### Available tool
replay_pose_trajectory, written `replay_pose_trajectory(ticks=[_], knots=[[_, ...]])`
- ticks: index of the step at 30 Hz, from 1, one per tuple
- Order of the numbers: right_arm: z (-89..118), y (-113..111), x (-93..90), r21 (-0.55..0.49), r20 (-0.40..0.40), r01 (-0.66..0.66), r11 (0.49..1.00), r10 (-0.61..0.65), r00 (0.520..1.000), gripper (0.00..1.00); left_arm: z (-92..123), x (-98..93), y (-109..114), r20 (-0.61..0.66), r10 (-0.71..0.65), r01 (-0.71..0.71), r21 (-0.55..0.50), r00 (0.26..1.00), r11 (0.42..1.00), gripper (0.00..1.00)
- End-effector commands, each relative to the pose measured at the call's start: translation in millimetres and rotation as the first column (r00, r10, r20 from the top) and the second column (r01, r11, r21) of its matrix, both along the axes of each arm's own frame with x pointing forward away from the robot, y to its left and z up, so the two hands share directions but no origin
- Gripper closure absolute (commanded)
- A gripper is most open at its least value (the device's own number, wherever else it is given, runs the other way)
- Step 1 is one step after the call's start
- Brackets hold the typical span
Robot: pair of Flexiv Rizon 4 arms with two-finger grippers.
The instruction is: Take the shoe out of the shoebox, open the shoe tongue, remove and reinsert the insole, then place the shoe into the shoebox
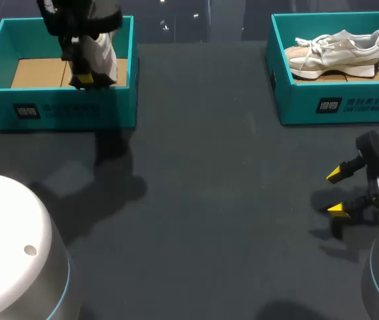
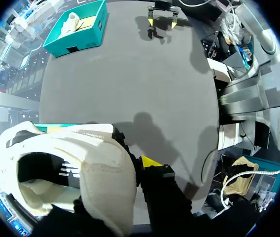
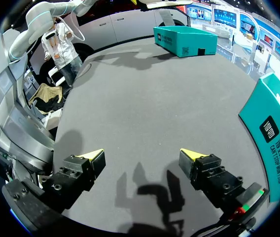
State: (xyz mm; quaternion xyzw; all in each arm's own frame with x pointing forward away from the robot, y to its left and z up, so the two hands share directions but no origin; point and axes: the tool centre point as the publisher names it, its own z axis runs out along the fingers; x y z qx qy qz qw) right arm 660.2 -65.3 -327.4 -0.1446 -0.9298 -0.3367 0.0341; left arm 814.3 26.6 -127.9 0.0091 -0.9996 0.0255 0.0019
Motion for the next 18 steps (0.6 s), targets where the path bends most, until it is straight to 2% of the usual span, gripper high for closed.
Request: replay_pose_trajectory(ticks=[1,5,11,18], knots=[[0.6,0.4,-2.0,-0.004,0.002,0.002,1.000,-0.002,1.000,0.00,0.3,49.5,46.8,-0.037,0.029,-0.030,-0.025,0.999,0.999,1.00],[0.6,0.4,-2.0,-0.004,0.002,0.002,1.000,-0.002,1.000,0.00,-2.1,86.8,83.1,-0.064,0.052,-0.054,-0.031,0.997,0.998,1.00],[0.6,0.4,-2.0,-0.004,0.002,0.002,1.000,-0.002,1.000,0.00,-14.7,138.4,121.2,-0.062,0.050,-0.050,0.000,0.997,0.999,1.00],[0.6,0.4,-2.0,-0.004,0.002,0.002,1.000,-0.002,1.000,0.00,-29.2,168.3,159.4,-0.067,0.013,-0.013,0.011,0.998,1.000,1.00]])
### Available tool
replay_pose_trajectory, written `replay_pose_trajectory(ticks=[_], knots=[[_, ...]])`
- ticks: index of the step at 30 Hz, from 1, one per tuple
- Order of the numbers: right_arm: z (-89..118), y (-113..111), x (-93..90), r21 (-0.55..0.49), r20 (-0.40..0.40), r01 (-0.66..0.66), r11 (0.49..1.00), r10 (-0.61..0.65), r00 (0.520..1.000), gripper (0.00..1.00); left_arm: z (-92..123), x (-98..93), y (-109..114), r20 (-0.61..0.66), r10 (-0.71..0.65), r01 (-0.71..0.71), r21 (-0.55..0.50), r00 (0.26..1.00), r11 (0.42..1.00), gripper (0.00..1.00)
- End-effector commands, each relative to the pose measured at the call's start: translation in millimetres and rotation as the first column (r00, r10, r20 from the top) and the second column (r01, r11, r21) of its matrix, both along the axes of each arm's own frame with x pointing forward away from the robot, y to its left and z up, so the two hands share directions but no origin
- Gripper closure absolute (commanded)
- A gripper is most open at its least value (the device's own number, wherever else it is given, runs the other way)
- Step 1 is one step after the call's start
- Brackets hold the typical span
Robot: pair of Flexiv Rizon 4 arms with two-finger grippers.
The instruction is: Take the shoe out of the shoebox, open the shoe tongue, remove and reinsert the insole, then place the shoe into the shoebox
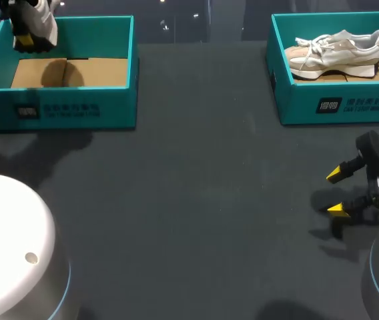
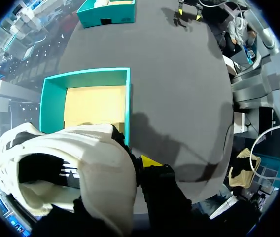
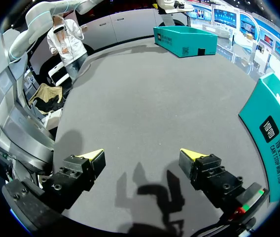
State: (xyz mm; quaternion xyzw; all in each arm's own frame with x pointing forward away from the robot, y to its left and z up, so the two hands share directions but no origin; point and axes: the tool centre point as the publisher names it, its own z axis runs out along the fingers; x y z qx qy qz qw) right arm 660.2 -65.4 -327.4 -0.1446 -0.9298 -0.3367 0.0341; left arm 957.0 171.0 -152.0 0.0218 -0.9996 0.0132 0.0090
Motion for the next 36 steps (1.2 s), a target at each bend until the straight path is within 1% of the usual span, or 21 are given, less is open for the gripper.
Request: replay_pose_trajectory(ticks=[1,6,9,10,12,13,14,15,16,31,32,34,35,36], knots=[[0.6,0.4,-2.0,-0.004,0.002,0.002,1.000,-0.002,1.000,0.00,-7.3,28.4,20.6,-0.054,-0.018,0.018,-0.013,0.998,1.000,1.00],[0.6,0.4,-2.0,-0.004,0.002,0.002,1.000,-0.002,1.000,0.00,-19.9,40.3,45.6,-0.075,-0.088,0.086,-0.032,0.993,0.996,1.00],[0.6,0.4,-2.0,-0.004,0.002,0.002,1.000,-0.002,1.000,0.00,-24.9,46.5,57.3,-0.081,-0.141,0.136,-0.065,0.987,0.989,1.00],[0.6,0.4,-2.0,-0.004,0.002,0.002,1.000,-0.002,1.000,0.00,-26.3,47.9,59.9,-0.085,-0.175,0.168,-0.083,0.981,0.982,1.00],[0.6,0.4,-2.0,-0.004,0.002,0.002,1.000,-0.002,1.000,0.00,-29.6,49.4,64.4,-0.072,-0.266,0.260,-0.077,0.961,0.962,1.00],[0.6,0.4,-2.0,-0.004,0.002,0.002,1.000,-0.002,1.000,0.00,-31.0,48.7,67.8,-0.061,-0.348,0.342,-0.089,0.936,0.936,1.00],[0.6,0.4,-2.0,-0.004,0.002,0.002,1.000,-0.002,1.000,0.00,-31.2,47.6,74.5,-0.023,-0.474,0.470,-0.094,0.880,0.877,1.00],[0.6,0.4,-2.0,-0.004,0.002,0.002,1.000,-0.002,1.000,0.00,-31.0,46.1,79.5,-0.015,-0.564,0.561,-0.092,0.826,0.823,1.00],[0.6,0.4,-2.0,-0.004,0.002,0.002,1.000,-0.002,1.000,0.00,-32.0,44.8,89.2,-0.025,-0.660,0.660,-0.031,0.750,0.751,1.00],[0.6,0.4,-2.0,-0.004,0.002,0.002,1.000,-0.002,1.000,0.00,-32.0,44.8,89.2,-0.025,-0.660,0.660,-0.031,0.750,0.751,1.00],[0.6,0.4,-2.0,-0.004,0.002,0.002,1.000,-0.002,1.000,0.00,-32.3,49.8,92.5,-0.031,-0.699,0.698,-0.044,0.714,0.715,1.00],[0.6,0.4,-2.0,-0.004,0.002,0.002,1.000,-0.002,1.000,0.00,-32.3,60.2,101.0,-0.039,-0.793,0.791,-0.061,0.607,0.609,1.00],[0.6,0.4,-2.0,-0.004,0.002,0.002,1.000,-0.002,1.000,0.00,-33.1,64.8,106.0,-0.054,-0.843,0.841,-0.065,0.535,0.537,1.00],[0.6,0.4,-2.0,-0.004,0.002,0.002,1.000,-0.002,1.000,0.00,-34.4,67.1,112.8,-0.047,-0.900,0.898,-0.057,0.434,0.436,1.00]])
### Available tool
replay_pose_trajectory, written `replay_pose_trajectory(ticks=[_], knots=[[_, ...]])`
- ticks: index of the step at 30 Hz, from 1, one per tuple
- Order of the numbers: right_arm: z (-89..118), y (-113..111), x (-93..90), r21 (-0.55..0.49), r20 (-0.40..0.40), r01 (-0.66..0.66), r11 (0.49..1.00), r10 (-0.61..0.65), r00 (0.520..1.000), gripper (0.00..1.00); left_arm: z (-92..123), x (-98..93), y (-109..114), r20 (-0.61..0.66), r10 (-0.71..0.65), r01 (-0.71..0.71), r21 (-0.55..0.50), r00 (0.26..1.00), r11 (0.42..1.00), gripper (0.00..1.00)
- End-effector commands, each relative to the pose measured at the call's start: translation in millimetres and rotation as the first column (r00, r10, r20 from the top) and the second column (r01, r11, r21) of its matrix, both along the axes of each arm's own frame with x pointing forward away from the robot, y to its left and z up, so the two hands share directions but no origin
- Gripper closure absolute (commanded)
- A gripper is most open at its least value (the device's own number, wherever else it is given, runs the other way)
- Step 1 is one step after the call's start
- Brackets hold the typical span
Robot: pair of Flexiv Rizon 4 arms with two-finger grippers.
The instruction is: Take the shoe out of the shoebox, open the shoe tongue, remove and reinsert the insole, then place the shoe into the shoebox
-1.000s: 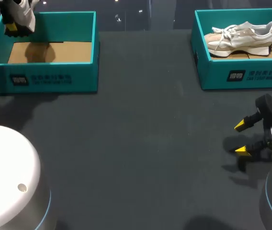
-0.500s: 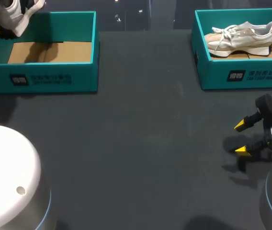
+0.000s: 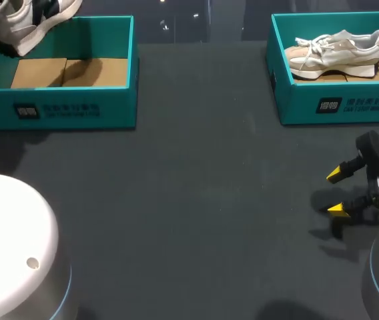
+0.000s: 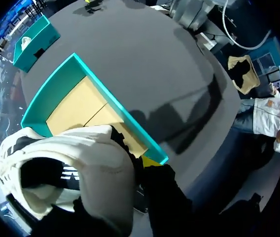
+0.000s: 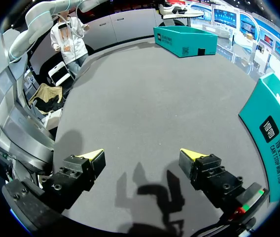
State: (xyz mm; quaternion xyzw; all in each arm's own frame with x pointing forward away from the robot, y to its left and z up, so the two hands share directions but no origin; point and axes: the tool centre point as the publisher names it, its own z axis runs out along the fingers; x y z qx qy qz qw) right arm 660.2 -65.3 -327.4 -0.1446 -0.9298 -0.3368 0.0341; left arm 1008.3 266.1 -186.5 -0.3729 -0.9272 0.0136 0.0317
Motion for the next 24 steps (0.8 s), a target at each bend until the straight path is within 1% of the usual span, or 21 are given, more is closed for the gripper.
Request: replay_pose_trajectory(ticks=[1,2,3,11,12,13,14,15,17,19,20,21,24], knots=[[0.6,0.3,-2.0,-0.004,0.002,0.002,1.000,-0.002,1.000,0.00,-0.9,17.9,26.1,-0.044,-0.411,0.412,-0.001,0.910,0.911,1.00],[0.6,0.3,-2.0,-0.004,0.002,0.002,1.000,-0.002,1.000,0.00,-0.7,19.6,31.6,-0.069,-0.450,0.451,0.003,0.891,0.893,1.00],[0.6,0.3,-2.0,-0.004,0.002,0.002,1.000,-0.002,1.000,0.00,0.4,24.7,34.8,-0.033,-0.419,0.420,0.020,0.907,0.907,1.00],[0.6,0.3,-2.0,-0.004,0.002,0.002,1.000,-0.002,1.000,0.00,0.4,24.7,34.8,-0.033,-0.419,0.420,0.020,0.907,0.907,1.00],[0.6,0.3,-2.0,-0.004,0.002,0.002,1.000,-0.002,1.000,0.00,-1.9,22.2,32.7,-0.020,-0.438,0.438,0.031,0.899,0.898,1.00],[0.6,0.3,-2.0,-0.004,0.002,0.002,1.000,-0.002,1.000,0.00,-6.2,21.7,30.2,-0.049,-0.487,0.488,-0.001,0.872,0.873,1.00],[0.6,0.3,-2.0,-0.004,0.002,0.002,1.000,-0.002,1.000,0.00,-9.1,25.1,30.1,-0.031,-0.506,0.506,0.010,0.862,0.862,1.00],[0.6,0.3,-2.0,-0.004,0.002,0.002,1.000,-0.002,1.000,0.00,-13.0,28.5,31.0,-0.014,-0.538,0.538,0.044,0.843,0.842,1.00],[0.6,0.3,-2.0,-0.004,0.002,0.002,1.000,-0.002,1.000,0.00,-19.5,35.4,35.3,0.006,-0.587,0.586,0.068,0.809,0.808,1.00],[0.6,0.3,-2.0,-0.004,0.002,0.002,1.000,-0.002,1.000,0.00,-26.3,42.9,42.2,0.017,-0.633,0.626,0.123,0.774,0.770,1.00],[0.6,0.3,-2.0,-0.004,0.002,0.002,1.000,-0.002,1.000,0.00,-29.4,45.1,46.5,0.019,-0.664,0.654,0.151,0.748,0.741,1.00],[0.6,0.3,-2.0,-0.004,0.002,0.002,1.000,-0.002,1.000,0.00,-30.5,48.0,50.2,0.009,-0.670,0.660,0.163,0.742,0.734,1.00],[0.6,0.3,-2.0,-0.004,0.002,0.002,1.000,-0.002,1.000,0.00,-30.5,48.0,50.2,0.009,-0.670,0.660,0.163,0.742,0.734,1.00]])
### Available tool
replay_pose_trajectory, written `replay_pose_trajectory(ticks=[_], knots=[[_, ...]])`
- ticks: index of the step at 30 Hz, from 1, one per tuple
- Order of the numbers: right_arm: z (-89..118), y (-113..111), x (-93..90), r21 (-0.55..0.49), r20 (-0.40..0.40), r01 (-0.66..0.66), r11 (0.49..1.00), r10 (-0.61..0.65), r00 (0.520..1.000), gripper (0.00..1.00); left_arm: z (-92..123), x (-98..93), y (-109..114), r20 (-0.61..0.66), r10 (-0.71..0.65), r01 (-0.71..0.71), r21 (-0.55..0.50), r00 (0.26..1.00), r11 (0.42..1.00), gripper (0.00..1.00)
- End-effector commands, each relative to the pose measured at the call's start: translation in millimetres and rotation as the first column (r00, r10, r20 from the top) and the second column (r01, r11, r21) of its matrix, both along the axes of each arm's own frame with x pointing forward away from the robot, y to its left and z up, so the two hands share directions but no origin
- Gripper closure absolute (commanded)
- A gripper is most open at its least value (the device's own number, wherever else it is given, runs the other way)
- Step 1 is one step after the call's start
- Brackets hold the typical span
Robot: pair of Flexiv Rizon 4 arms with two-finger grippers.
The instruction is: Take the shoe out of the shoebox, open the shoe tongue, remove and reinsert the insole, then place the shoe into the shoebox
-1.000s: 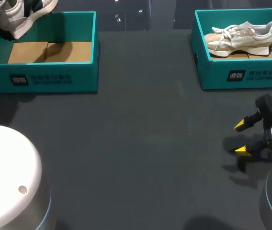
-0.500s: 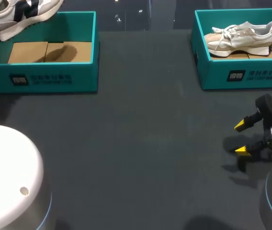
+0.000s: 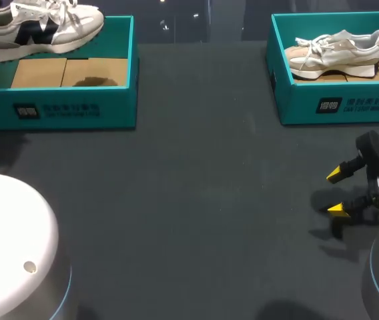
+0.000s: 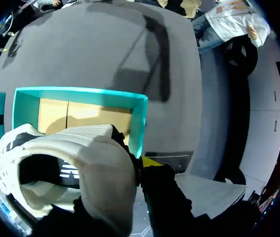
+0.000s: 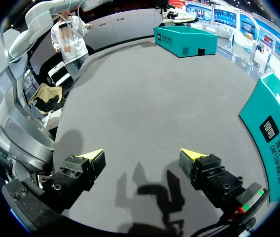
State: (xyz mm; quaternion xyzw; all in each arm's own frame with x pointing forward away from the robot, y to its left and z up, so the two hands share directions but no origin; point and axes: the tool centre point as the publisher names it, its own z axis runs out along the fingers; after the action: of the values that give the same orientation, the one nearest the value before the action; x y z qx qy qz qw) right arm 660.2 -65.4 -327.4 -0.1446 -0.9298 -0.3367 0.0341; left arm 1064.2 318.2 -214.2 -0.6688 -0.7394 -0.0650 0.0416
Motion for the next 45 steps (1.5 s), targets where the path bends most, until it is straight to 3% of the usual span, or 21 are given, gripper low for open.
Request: replay_pose_trajectory(ticks=[1,6,13,20,34,45], knots=[[0.7,0.4,-2.0,-0.004,0.002,0.002,1.000,-0.002,1.000,0.00,-2.8,-7.8,-1.9,0.034,-0.024,0.024,0.010,0.999,1.000,1.00],[0.7,0.4,-2.0,-0.004,0.002,0.002,1.000,-0.002,1.000,0.00,-2.8,-7.8,-1.9,0.034,-0.024,0.024,0.010,0.999,1.000,1.00],[0.7,0.4,-2.0,-0.004,0.002,0.002,1.000,-0.002,1.000,0.00,-36.2,-5.9,-3.1,0.023,-0.049,0.049,0.004,0.999,0.999,1.00],[0.7,0.4,-2.0,-0.004,0.002,0.002,1.000,-0.002,1.000,0.00,-53.6,-10.0,-6.4,0.018,-0.077,0.076,0.021,0.997,0.997,1.00],[0.7,0.4,-2.0,-0.004,0.002,0.002,1.000,-0.002,1.000,0.00,-55.8,-13.1,-6.8,0.011,-0.109,0.109,0.018,0.994,0.994,1.00],[0.7,0.4,-2.0,-0.004,0.002,0.002,1.000,-0.002,1.000,0.00,-101.3,-17.1,-23.5,-0.024,-0.104,0.105,0.036,0.994,0.994,1.00]])
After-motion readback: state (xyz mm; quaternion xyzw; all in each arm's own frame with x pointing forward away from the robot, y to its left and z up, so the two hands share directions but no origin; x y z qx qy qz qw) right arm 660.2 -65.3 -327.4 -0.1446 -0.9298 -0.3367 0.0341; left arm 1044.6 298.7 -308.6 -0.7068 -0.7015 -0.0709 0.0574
